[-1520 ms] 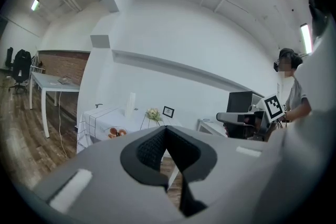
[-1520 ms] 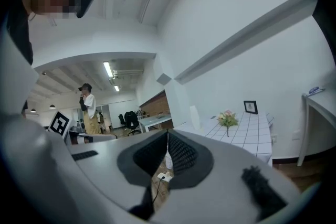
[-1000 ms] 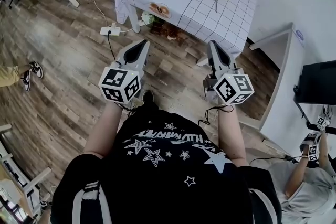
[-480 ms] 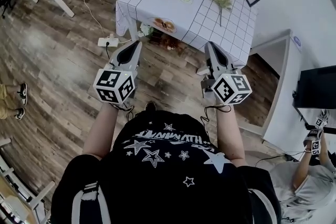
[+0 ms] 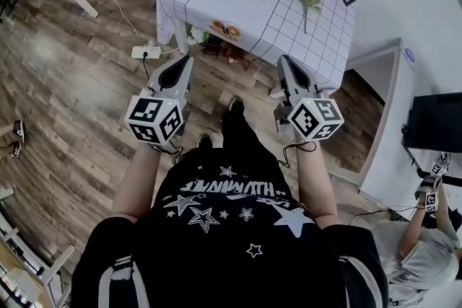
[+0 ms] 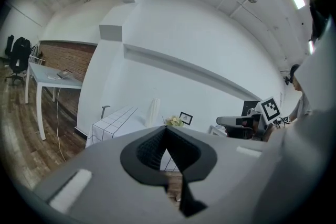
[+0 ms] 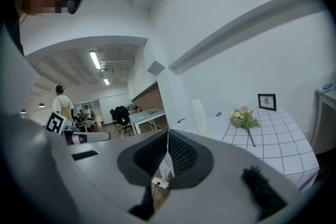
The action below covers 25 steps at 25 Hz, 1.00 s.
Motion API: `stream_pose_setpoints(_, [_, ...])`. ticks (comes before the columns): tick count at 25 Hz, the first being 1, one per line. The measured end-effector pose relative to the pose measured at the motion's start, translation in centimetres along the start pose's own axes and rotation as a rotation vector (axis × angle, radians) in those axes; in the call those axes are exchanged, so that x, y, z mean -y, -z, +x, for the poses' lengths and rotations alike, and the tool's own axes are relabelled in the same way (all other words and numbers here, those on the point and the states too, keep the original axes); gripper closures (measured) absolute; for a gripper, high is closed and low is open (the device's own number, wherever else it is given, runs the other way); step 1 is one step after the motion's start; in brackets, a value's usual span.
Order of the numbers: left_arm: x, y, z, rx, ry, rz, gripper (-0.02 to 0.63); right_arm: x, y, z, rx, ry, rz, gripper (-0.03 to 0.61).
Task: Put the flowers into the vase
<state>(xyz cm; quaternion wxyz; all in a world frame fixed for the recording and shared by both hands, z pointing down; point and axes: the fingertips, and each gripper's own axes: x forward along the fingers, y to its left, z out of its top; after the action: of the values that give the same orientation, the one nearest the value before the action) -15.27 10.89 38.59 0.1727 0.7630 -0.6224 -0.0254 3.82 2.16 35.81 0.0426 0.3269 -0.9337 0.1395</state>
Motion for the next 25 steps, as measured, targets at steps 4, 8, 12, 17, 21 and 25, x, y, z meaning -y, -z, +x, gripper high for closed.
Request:
stream_pose_setpoints(4, [-1.1,-0.5,0.4,0.008,-0.04,0.013,0.605,0.5,-0.1,2.2,0.01,-0.04,0.014,0.566])
stream_pose_setpoints(8, [-1.9,-0.9,2.1,-0.002,-0.066,0.035,0.605,1.7,-0.6,4.5,0.009,-0.08,-0.008,0.566])
stream_pose_setpoints(12, [-2.4,-1.9,5.2,0.001,-0.084,0.037,0.605,5.2,-1.6,6.7,0.011,-0.086,0.027,0.566])
stream_pose_setpoints(17, [-2.8,-3.1,10.0,-0.009,-0.082,0.046,0.604,9.8,-3.7,9.1,0.032,-0.057,0.033,0.566])
stream_pose_setpoints(21, [-2.4,-4.2,13.6,-0.01,-0.061,0.072,0.604,13.3,-4.6,10.3,0.037,-0.035,0.038,0.566])
stream_pose_setpoints(25, [-2.1,-5.1,16.5,-0.01,-0.049,0.093,0.604,16.8,-5.5,10.9,0.049,-0.005,0.043,0.566])
